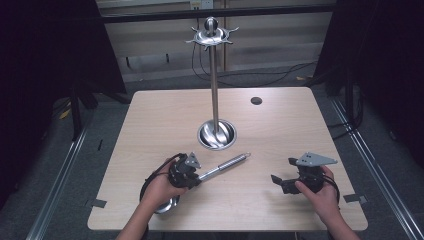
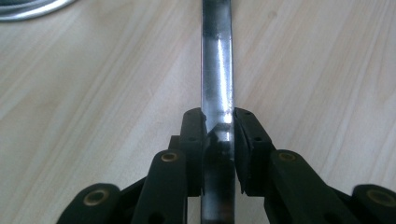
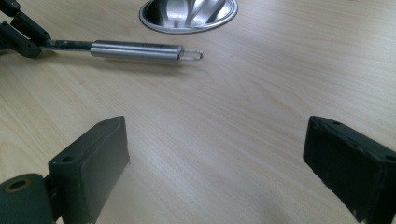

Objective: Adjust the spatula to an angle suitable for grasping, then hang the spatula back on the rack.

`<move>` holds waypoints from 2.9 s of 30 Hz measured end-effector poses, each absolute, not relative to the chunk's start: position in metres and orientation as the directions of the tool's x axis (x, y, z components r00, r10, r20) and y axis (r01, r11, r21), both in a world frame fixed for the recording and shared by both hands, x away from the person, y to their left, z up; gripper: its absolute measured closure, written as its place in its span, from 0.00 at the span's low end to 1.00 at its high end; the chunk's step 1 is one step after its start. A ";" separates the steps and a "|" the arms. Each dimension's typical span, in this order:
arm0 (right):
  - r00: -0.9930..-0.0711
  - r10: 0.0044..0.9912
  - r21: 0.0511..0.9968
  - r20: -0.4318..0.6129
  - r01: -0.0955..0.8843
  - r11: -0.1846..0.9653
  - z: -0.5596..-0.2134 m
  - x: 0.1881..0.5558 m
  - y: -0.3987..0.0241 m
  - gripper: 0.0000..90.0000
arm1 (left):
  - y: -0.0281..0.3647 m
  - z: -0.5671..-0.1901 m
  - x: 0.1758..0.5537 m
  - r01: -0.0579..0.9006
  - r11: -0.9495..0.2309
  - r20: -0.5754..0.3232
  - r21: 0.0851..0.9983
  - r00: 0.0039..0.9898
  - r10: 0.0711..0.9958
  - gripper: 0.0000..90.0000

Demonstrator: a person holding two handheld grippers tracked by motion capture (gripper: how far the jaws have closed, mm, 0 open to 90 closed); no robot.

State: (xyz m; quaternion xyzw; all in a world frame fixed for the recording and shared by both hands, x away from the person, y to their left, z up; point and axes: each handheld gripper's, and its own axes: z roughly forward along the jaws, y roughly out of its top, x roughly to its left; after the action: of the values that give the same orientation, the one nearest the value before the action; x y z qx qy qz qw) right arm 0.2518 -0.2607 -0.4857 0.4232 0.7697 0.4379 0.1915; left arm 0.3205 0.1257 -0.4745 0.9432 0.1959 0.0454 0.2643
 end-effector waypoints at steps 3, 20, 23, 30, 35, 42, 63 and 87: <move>-0.568 0.820 0.837 0.076 0.483 0.257 -0.485 0.252 -0.261 0.07 | 0.128 -0.472 0.322 0.365 -0.756 -0.037 0.544 0.910 0.413 0.84; -0.568 0.819 0.837 0.079 0.484 0.256 -0.485 0.252 -0.261 0.07 | 0.127 -0.454 0.325 0.349 -0.735 0.010 0.582 0.900 0.435 0.84; -0.568 0.819 0.838 0.080 0.484 0.254 -0.485 0.252 -0.261 0.07 | 0.128 -0.449 0.324 0.342 -0.728 0.021 0.595 0.898 0.439 0.84; -0.566 0.821 0.836 0.080 0.486 0.254 -0.485 0.252 -0.261 0.07 | 0.136 -0.441 0.323 0.361 -0.632 -0.015 0.686 0.875 0.483 0.84; -0.567 0.820 0.838 0.078 0.483 0.254 -0.485 0.252 -0.261 0.07 | 0.142 -0.434 0.319 0.348 -0.579 -0.005 0.738 0.860 0.511 0.84; -0.567 0.820 0.839 0.077 0.481 0.254 -0.485 0.252 -0.260 0.07 | 0.150 -0.421 0.316 0.320 -0.495 -0.003 0.808 0.842 0.539 0.84; -0.569 0.818 0.842 0.089 0.481 0.243 -0.485 0.259 -0.255 0.07 | 0.164 -0.406 0.306 0.302 -0.391 -0.014 0.869 0.806 0.592 0.84; -0.586 0.806 0.844 0.085 0.472 0.254 -0.483 0.266 -0.246 0.07 | 0.181 -0.391 0.295 0.249 -0.311 0.001 0.917 0.779 0.627 0.84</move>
State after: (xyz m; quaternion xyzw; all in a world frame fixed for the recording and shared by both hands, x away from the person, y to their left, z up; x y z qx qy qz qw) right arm 0.2662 -0.2460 -0.4825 0.4150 0.7695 0.4483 0.1862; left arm 0.2951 0.1805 -0.3908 0.7885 0.2777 0.1830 0.5173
